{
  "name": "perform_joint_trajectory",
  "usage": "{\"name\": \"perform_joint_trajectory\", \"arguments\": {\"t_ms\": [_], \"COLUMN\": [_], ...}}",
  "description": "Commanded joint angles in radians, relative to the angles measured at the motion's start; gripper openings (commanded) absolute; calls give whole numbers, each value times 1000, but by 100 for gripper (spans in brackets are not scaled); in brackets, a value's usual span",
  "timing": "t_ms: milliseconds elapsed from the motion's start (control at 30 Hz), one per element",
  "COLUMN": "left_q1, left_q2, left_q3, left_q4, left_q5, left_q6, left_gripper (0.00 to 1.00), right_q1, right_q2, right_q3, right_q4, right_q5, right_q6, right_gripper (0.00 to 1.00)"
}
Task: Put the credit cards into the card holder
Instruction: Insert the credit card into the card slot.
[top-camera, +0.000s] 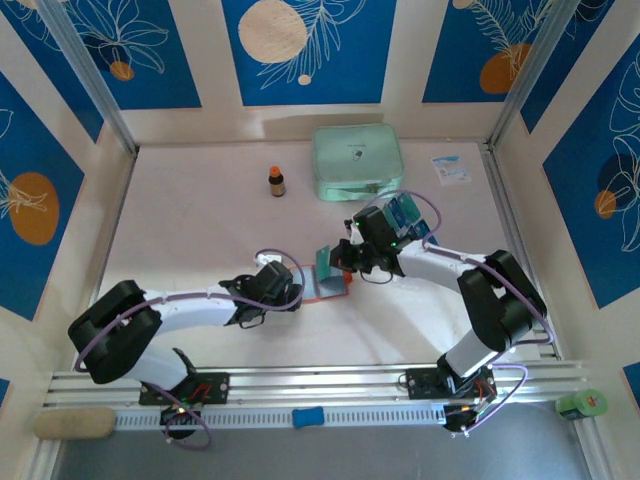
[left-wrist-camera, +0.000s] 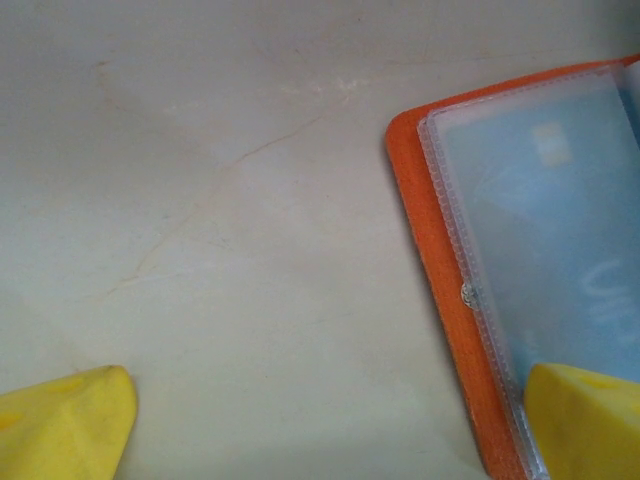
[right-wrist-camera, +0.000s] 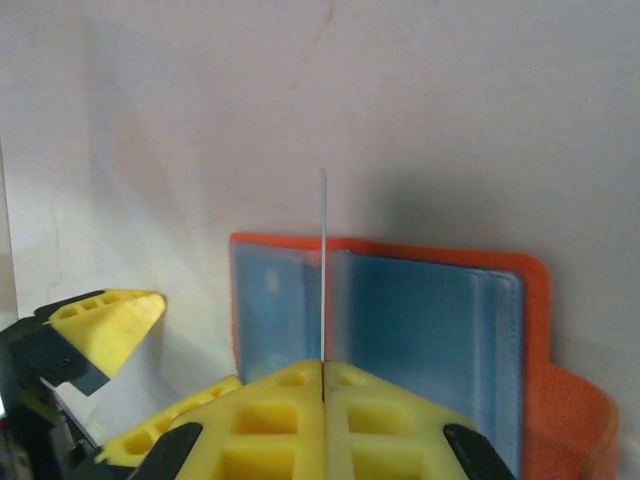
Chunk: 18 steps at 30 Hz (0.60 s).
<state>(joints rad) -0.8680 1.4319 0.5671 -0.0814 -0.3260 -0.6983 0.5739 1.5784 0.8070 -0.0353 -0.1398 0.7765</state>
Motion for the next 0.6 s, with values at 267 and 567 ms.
{"name": "perform_joint_trajectory", "arguments": {"t_ms": [267,567], "left_q1": [7,7], "left_q2": [2,4], "left_q3": [-25,-24], "left_q4": [-13,-12], "left_q5": [1,4], "left_q6": [-6,-6], "left_gripper": [100,100], "right_q1": [5,9], "right_q2": [-32,-23], "right_q3": [-151,-182], "right_q4": [296,347], "right_q5": [-10,-6], "right_q6": [80,97], "right_gripper": [0,0]}}
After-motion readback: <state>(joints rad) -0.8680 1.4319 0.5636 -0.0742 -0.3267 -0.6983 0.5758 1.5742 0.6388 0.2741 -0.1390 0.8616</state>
